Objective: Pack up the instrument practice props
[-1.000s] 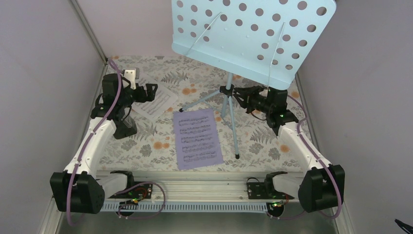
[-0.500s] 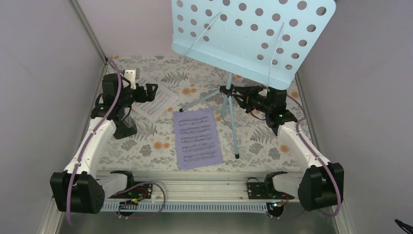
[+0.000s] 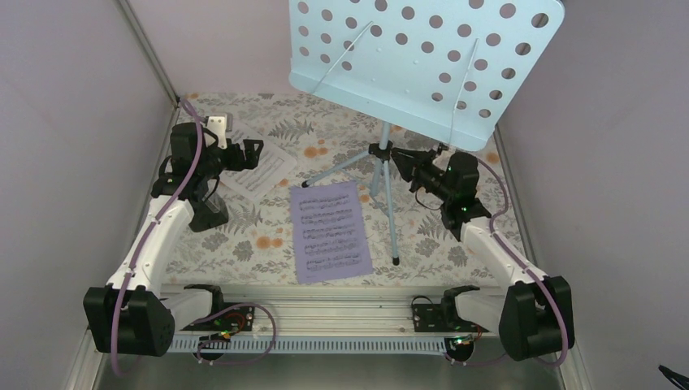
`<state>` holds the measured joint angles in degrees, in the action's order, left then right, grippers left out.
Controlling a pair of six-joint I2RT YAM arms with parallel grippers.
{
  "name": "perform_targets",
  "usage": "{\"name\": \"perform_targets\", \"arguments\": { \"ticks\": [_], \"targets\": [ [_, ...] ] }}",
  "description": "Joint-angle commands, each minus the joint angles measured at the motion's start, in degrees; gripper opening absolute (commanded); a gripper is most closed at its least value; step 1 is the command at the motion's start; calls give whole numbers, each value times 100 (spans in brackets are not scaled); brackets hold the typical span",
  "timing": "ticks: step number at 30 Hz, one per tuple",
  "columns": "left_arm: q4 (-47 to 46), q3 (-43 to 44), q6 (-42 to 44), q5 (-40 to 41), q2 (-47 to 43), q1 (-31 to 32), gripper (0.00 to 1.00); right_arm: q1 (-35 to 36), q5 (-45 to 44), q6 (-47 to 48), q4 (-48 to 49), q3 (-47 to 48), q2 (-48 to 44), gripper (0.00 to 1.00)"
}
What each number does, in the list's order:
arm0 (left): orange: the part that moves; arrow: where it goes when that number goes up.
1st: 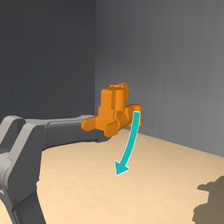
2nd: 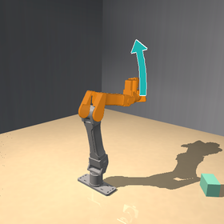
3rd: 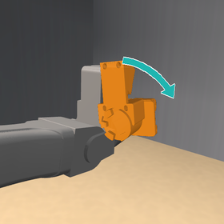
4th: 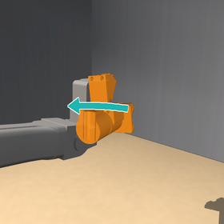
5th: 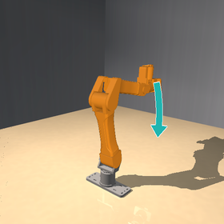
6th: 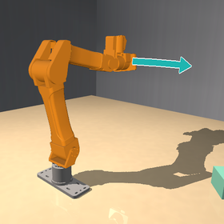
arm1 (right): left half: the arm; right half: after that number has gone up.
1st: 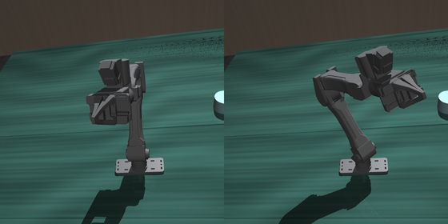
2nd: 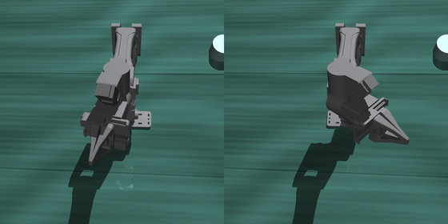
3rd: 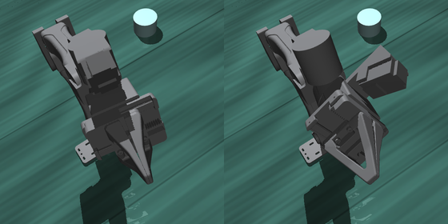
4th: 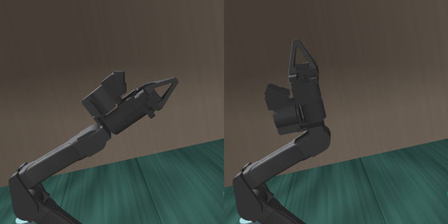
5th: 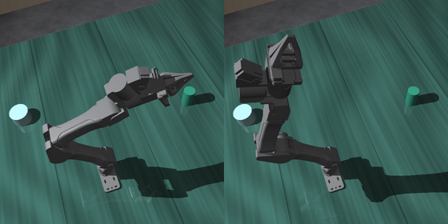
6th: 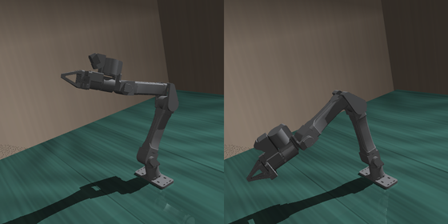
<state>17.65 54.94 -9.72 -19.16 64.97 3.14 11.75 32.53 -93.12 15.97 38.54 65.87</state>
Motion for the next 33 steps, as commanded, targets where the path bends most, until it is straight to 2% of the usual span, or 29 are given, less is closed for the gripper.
{"name": "perform_targets", "arguments": {
  "ticks": [1, 7, 13, 15, 18, 22, 25, 29, 33],
  "targets": [
    [-173, -52, -4, -99, -45, -15, 100, 51, -466, 1425, 1085, -677, -199, 4],
    [-179, -60, 39, -65, -34, -18, 100, 82, -505, 4379, 1865, -1082, -292, 4],
    [-182, -62, 57, -62, 13, -15, 100, 101, -33, 6269, 2507, -1424, -204, 4],
    [-181, -62, 66, -74, 29, -15, 100, 108, -108, 6938, 2206, -1355, -252, 14],
    [-186, -70, 80, -62, 45, -15, 100, 104, -180, 7407, 1404, -1041, -501, 45],
    [-187, -63, 90, -56, 81, -15, 100, -71, -263, 7493, 1320, -1086, -1172, 66],
    [-204, -80, 101, -39, 62, -15, 100, -609, 85, 7190, 1660, -1171, -1246, 72],
    [-219, -86, 101, -58, 29, -15, 100, -1320, 1656, 6192, 2895, -884, -308, 76],
    [-230, -89, 105, -70, 2, -15, 100, -1376, 2716, 5550, 3757, 38, 912, 76]
  ]
}}
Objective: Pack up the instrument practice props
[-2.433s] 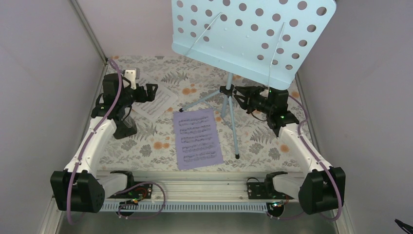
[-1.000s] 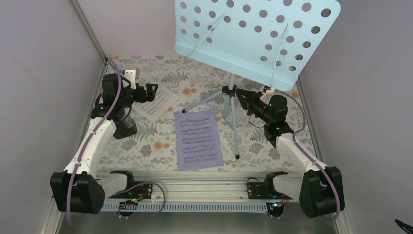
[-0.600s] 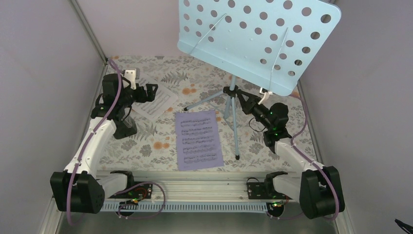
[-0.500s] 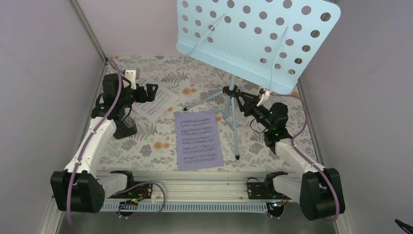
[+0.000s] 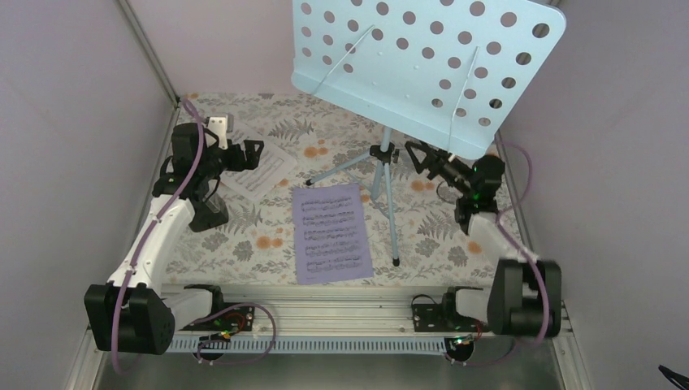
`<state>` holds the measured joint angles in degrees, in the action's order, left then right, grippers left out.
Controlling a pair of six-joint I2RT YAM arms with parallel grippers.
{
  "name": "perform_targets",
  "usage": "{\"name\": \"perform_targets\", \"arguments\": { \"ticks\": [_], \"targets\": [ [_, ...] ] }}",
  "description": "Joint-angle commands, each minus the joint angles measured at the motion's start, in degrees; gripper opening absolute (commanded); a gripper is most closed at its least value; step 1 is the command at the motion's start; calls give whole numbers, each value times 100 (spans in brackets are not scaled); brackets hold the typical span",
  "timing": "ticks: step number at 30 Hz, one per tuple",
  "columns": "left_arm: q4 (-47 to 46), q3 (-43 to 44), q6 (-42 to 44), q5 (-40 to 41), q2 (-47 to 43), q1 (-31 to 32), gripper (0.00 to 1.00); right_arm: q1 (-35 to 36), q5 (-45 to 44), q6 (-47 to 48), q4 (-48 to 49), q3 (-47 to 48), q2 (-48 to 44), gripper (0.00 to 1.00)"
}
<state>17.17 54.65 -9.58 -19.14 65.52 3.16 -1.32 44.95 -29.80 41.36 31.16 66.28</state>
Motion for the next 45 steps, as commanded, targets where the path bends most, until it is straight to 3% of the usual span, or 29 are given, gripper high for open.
{"name": "perform_targets", "arguments": {
  "ticks": [1, 6, 9, 12, 14, 21, 28, 38, 43, 45],
  "targets": [
    [-181, -58, 99, -91, -56, -17, 100, -70, 1739, -974, 1515, 986, 1093, 76],
    [-201, -69, 114, -119, -98, -8, 100, -68, 2516, -2502, 3684, 1697, 1907, 75],
    [-205, -73, 115, -174, -84, -8, 100, -29, 2785, -3681, 5175, 2135, 2446, 69],
    [-228, -78, 123, -314, -67, -10, 99, 18, 2768, -5448, 6721, 2696, 3179, 61],
    [-259, -93, 127, -398, -70, 0, 96, 173, 2837, -5395, 6741, 2977, 3330, 52],
    [-255, -87, 150, -416, -50, 10, 95, 362, 2729, -5172, 6514, 3308, 3296, 53],
    [-244, -78, 128, -449, -14, 9, 95, 587, 2821, -3643, 4845, 3312, 2631, 54],
    [-250, -80, 123, -494, -29, 18, 95, 620, 2853, -3869, 5085, 3397, 2662, 58],
    [-259, -78, 123, -547, -22, 40, 95, 659, 2835, -3851, 5049, 3431, 2683, 46],
    [-282, -87, 156, -598, -30, 96, 95, 662, 2821, -3834, 5044, 3434, 2675, 36]
  ]
}}
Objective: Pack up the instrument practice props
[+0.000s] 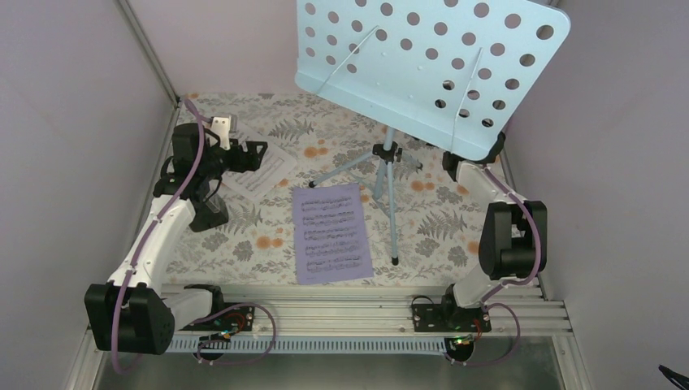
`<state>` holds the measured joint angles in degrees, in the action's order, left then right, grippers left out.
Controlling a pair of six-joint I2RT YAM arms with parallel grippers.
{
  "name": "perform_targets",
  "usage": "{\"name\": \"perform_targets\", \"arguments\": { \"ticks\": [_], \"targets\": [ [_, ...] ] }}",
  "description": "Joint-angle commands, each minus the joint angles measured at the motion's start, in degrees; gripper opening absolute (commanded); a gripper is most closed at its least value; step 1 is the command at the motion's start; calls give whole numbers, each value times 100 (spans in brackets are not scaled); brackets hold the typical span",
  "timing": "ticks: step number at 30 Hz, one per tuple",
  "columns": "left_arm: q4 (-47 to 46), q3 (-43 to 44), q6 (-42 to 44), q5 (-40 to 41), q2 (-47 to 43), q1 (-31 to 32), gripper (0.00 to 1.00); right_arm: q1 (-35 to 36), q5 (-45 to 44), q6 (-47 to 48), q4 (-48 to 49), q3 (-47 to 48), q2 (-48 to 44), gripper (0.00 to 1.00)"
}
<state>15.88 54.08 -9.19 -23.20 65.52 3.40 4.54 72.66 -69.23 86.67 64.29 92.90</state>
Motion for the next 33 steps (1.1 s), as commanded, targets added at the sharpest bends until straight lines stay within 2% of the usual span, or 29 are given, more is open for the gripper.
{"name": "perform_targets", "arguments": {
  "ticks": [1, 3, 6, 9, 11, 14, 17, 22, 28, 33],
  "targets": [
    [-170, -44, 127, -175, -40, 141, 95, 74, 42, 117, 511, 119, 5, 31],
    [-172, -56, 103, -77, -32, 399, 92, 74, 39, 150, 496, 98, -22, 22],
    [-337, -162, -316, 119, -72, 1213, 87, 74, -7, 246, 418, 11, -118, 5],
    [-1355, -690, -1367, 157, -239, 2416, 82, 79, -103, 637, 15, -132, -353, 4],
    [-1996, -894, -1772, 404, -188, 3180, 81, 75, -283, 1174, -534, -234, -599, 4],
    [-2378, -646, -1890, 1011, 174, 4177, 81, 74, -662, 2161, -1692, -346, -1049, 4],
    [-2864, -477, -1853, 1255, 665, 4837, 81, 78, -1017, 2887, -2579, -464, -1447, 4],
    [-3080, -14, -1739, 1360, 1815, 5338, 81, 74, -1251, 3249, -3022, -628, -1782, 4],
    [-3251, 463, -1594, 1418, 2630, 5574, 80, 75, -1331, 3294, -3091, -664, -1910, 4],
    [-3438, 724, -1594, 1327, 3111, 5647, 64, 76, -1390, 3217, -3025, -654, -1943, 4]
  ]
}}
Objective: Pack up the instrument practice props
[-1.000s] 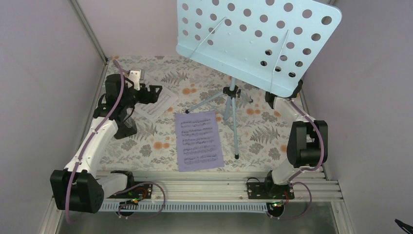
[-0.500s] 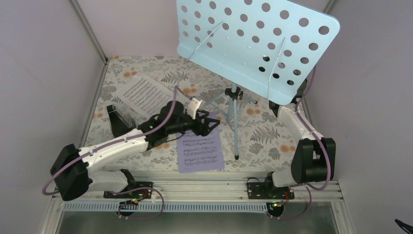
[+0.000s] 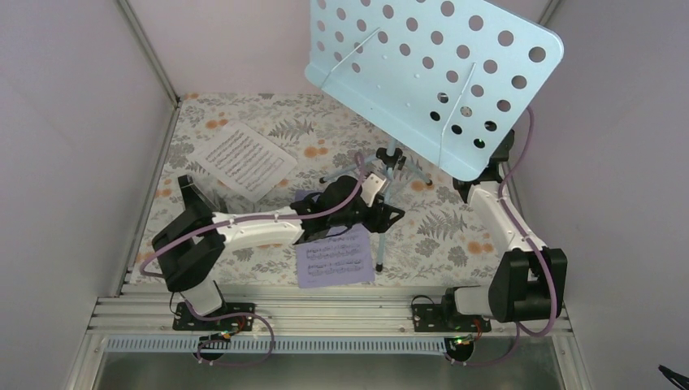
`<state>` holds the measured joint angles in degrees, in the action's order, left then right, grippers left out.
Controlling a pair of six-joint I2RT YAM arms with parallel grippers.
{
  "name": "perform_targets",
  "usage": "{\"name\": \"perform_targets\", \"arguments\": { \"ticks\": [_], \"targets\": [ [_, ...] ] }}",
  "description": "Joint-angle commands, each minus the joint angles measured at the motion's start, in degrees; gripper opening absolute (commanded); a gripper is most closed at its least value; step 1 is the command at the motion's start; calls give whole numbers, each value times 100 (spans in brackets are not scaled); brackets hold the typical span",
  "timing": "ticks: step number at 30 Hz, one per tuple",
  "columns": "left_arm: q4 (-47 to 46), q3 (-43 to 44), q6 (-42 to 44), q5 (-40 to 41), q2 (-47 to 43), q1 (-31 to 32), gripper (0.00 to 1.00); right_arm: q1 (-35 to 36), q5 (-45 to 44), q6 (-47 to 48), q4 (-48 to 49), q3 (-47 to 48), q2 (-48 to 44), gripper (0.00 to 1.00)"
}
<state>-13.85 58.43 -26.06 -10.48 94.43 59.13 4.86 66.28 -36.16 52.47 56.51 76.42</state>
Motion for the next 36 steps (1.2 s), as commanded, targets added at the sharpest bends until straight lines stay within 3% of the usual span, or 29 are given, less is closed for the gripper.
{"name": "perform_targets", "arguments": {
  "ticks": [1, 6, 9, 19, 36],
  "targets": [
    [-473, 329, 141, 87, 284, 101, 60, 41, -761, -108, 408, 123, -301, 4],
    [-173, 596, 381, 499, 454, 175, 20, 43, -832, -74, 314, 140, -411, 4],
    [-4, 804, 630, 685, 430, 182, 4, 48, -886, 119, -141, 344, -535, 4],
    [146, 1648, 1681, 859, -10, 179, 2, 41, -1260, 1112, -2366, 851, -974, 4],
    [541, 2542, 2170, 572, -692, 178, 2, 50, -1363, 1296, -2849, 562, -1281, 4]
  ]
}}
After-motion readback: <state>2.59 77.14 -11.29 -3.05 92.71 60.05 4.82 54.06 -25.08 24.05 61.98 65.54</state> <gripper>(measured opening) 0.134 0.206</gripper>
